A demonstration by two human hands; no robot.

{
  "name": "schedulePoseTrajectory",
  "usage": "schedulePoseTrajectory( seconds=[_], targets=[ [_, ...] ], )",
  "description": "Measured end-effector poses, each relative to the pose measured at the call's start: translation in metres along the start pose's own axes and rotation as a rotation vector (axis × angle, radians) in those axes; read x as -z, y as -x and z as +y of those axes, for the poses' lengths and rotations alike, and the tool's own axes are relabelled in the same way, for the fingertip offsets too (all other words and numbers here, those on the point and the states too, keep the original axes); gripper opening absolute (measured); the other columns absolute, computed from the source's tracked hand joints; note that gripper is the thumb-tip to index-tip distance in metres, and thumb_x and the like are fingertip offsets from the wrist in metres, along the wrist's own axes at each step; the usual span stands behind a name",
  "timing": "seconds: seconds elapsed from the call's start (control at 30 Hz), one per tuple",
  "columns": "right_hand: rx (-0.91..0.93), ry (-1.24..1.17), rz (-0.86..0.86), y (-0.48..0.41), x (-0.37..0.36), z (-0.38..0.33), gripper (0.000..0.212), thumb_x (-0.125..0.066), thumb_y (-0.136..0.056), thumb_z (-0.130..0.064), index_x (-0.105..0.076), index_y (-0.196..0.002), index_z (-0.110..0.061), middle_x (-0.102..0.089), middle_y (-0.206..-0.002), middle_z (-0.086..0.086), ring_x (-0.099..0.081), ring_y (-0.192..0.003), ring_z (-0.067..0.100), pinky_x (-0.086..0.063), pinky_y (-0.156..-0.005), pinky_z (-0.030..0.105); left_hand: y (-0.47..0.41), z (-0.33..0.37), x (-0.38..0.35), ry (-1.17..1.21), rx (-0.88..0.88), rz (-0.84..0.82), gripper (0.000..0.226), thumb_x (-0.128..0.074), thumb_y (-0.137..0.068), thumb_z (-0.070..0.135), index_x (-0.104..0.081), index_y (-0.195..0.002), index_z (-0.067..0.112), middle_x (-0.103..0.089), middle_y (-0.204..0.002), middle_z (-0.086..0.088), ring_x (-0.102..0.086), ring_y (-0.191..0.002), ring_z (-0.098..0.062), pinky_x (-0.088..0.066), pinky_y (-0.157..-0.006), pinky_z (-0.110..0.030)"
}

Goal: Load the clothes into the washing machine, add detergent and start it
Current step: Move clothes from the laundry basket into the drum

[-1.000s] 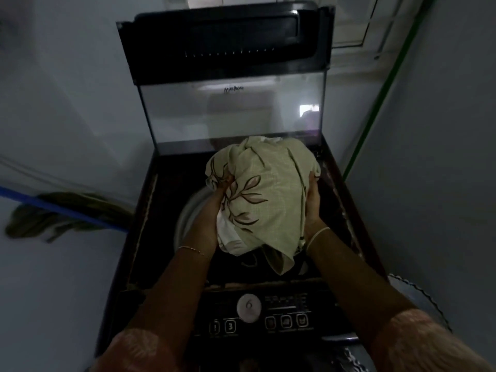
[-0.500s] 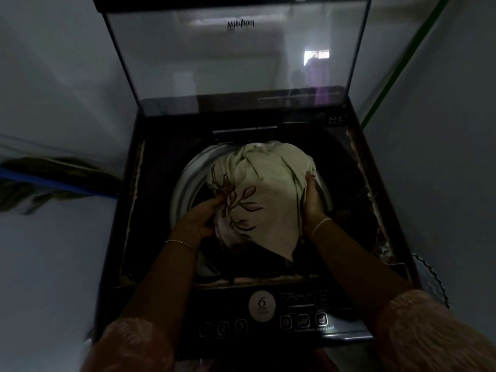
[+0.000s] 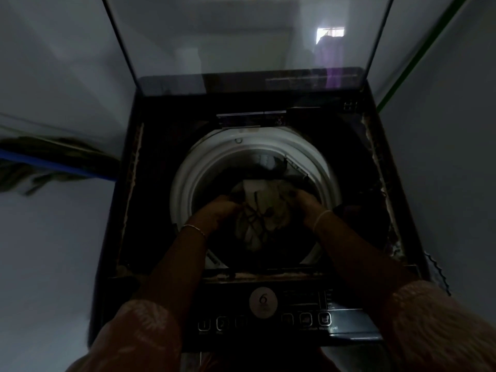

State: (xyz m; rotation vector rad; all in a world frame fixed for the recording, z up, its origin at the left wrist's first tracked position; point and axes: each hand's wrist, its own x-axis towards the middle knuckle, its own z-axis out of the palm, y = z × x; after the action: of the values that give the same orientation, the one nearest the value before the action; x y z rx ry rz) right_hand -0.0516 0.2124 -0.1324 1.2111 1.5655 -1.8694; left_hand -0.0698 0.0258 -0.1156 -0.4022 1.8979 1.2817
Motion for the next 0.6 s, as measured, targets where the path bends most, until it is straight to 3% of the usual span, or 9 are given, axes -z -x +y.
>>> schedulePoseTrajectory(
  seconds=[0.07,0.17,0.2,0.27,0.3,0.37,0.47,0.53,0.6],
  targets=[
    [0.023,0.030,-0.032,0.005,-0.003,-0.004,0.041,-0.038,-0.100,-0.016,-0.044,-0.137,0.001,-0.046,-0.141,0.024,-0.045,-0.129,0.039,-0.040,-0.102,0.043,-0.005,-0.001,0.001,0.051,-0.029,0.029,0.036,-0.054,-0.093,0.001,-0.052,-0.127,-0.010,-0.056,-0.124,-0.025,-0.057,-0.075,-0.020,-0.050,-0.058,-0.017],
    [0.037,-0.048,-0.041,-0.006,-0.002,-0.002,0.029,-0.041,-0.100,-0.015,-0.055,-0.121,-0.001,-0.058,-0.118,0.023,-0.057,-0.101,0.035,-0.049,-0.082,0.037,-0.001,0.000,0.002,0.057,-0.034,0.017,0.035,-0.059,-0.092,0.008,-0.057,-0.124,-0.008,-0.061,-0.121,-0.024,-0.060,-0.087,-0.024,-0.051,-0.070,-0.026],
    [0.037,-0.036,-0.029,-0.003,-0.002,-0.002,0.023,-0.043,-0.099,-0.014,-0.060,-0.108,-0.001,-0.061,-0.105,0.021,-0.059,-0.087,0.030,-0.049,-0.070,0.033,0.000,0.001,0.003,0.102,-0.032,0.015,0.034,-0.059,-0.091,0.008,-0.058,-0.122,-0.007,-0.066,-0.113,-0.022,-0.063,-0.082,-0.022,-0.051,-0.071,-0.026],
    [0.056,-0.029,-0.017,0.013,-0.004,-0.007,0.020,-0.046,-0.096,-0.008,-0.057,-0.080,-0.006,-0.054,-0.077,0.012,-0.054,-0.060,0.019,-0.044,-0.053,0.024,0.002,0.003,0.004,0.168,-0.043,0.019,0.024,-0.056,-0.092,0.005,-0.062,-0.113,-0.006,-0.072,-0.079,-0.011,-0.064,-0.056,-0.008,-0.051,-0.054,-0.017],
    [0.071,-0.015,-0.025,0.016,-0.006,-0.008,0.020,-0.046,-0.096,-0.008,-0.054,-0.077,-0.008,-0.050,-0.073,0.009,-0.052,-0.056,0.016,-0.041,-0.050,0.022,0.004,0.006,0.004,0.206,-0.047,-0.002,0.016,-0.054,-0.094,0.005,-0.064,-0.104,-0.002,-0.069,-0.068,-0.007,-0.062,-0.046,-0.005,-0.048,-0.046,-0.014],
    [0.093,0.027,-0.075,0.025,-0.010,-0.011,0.015,-0.047,-0.096,-0.015,-0.061,-0.098,-0.009,-0.058,-0.085,0.007,-0.057,-0.075,0.018,-0.040,-0.061,0.027,0.011,0.013,0.004,0.313,-0.047,-0.028,0.014,-0.050,-0.096,0.010,-0.062,-0.091,0.008,-0.068,-0.069,-0.006,-0.064,-0.047,-0.005,-0.047,-0.042,-0.015],
    [0.117,0.018,-0.125,0.044,-0.015,-0.017,0.034,-0.043,-0.097,-0.022,-0.057,-0.125,-0.010,-0.063,-0.114,0.005,-0.057,-0.106,0.021,-0.040,-0.079,0.032,0.022,0.024,0.008,0.450,-0.088,-0.016,0.020,-0.043,-0.100,0.016,-0.058,-0.086,0.015,-0.067,-0.069,0.000,-0.065,-0.058,-0.013,-0.051,-0.045,-0.016],
    [0.153,-0.007,-0.148,0.055,-0.017,-0.020,0.032,-0.042,-0.097,-0.021,-0.059,-0.123,-0.012,-0.065,-0.112,0.002,-0.058,-0.101,0.018,-0.040,-0.085,0.031,0.034,0.031,0.011,0.497,-0.123,-0.039,0.017,-0.043,-0.100,0.021,-0.058,-0.095,0.018,-0.064,-0.088,0.001,-0.060,-0.075,-0.015,-0.053,-0.049,-0.016],
    [0.184,-0.029,-0.178,0.068,-0.019,-0.021,0.025,-0.041,-0.097,-0.022,-0.063,-0.109,-0.017,-0.067,-0.101,-0.003,-0.060,-0.091,0.014,-0.040,-0.089,0.031,0.050,0.034,0.016,0.524,-0.157,-0.061,0.022,-0.045,-0.099,0.024,-0.057,-0.116,0.018,-0.064,-0.108,0.002,-0.061,-0.089,-0.013,-0.055,-0.055,-0.018]
  ],
)
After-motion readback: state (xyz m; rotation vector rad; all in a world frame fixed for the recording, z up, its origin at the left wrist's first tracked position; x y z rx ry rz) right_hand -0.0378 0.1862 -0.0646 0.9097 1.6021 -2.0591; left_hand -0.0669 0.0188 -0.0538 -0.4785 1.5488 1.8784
